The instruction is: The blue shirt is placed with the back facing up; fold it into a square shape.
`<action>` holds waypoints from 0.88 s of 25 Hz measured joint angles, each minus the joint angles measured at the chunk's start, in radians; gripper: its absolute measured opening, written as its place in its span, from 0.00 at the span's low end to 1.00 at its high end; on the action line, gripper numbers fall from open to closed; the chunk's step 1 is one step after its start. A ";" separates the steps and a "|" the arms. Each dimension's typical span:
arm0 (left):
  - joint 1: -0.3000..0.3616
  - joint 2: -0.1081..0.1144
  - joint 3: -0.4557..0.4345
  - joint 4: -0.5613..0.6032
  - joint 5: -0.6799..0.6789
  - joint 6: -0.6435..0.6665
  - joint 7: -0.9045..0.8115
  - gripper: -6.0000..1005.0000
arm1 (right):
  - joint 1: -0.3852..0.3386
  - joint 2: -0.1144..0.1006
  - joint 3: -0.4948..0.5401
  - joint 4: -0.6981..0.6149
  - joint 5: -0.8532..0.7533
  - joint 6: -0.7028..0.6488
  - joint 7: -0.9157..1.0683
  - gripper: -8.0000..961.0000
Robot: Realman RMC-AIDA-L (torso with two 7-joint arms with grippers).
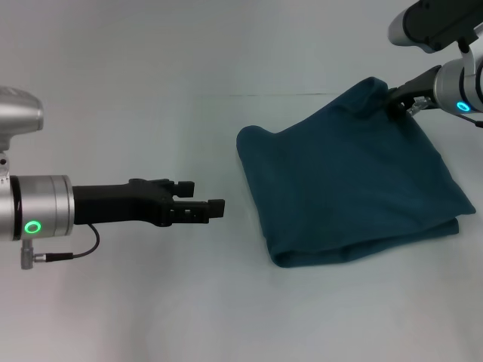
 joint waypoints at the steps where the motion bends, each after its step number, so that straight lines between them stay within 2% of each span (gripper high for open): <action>1: 0.000 0.000 0.000 -0.003 0.000 0.000 0.002 0.91 | 0.000 0.000 -0.001 0.006 -0.001 0.012 -0.006 0.02; 11: 0.000 0.000 0.000 -0.019 0.000 0.000 0.008 0.91 | 0.034 -0.001 0.017 0.111 -0.082 0.083 0.032 0.03; 22: 0.000 0.001 0.001 -0.019 0.000 -0.010 0.008 0.91 | 0.013 0.002 0.027 0.138 -0.089 0.175 0.051 0.06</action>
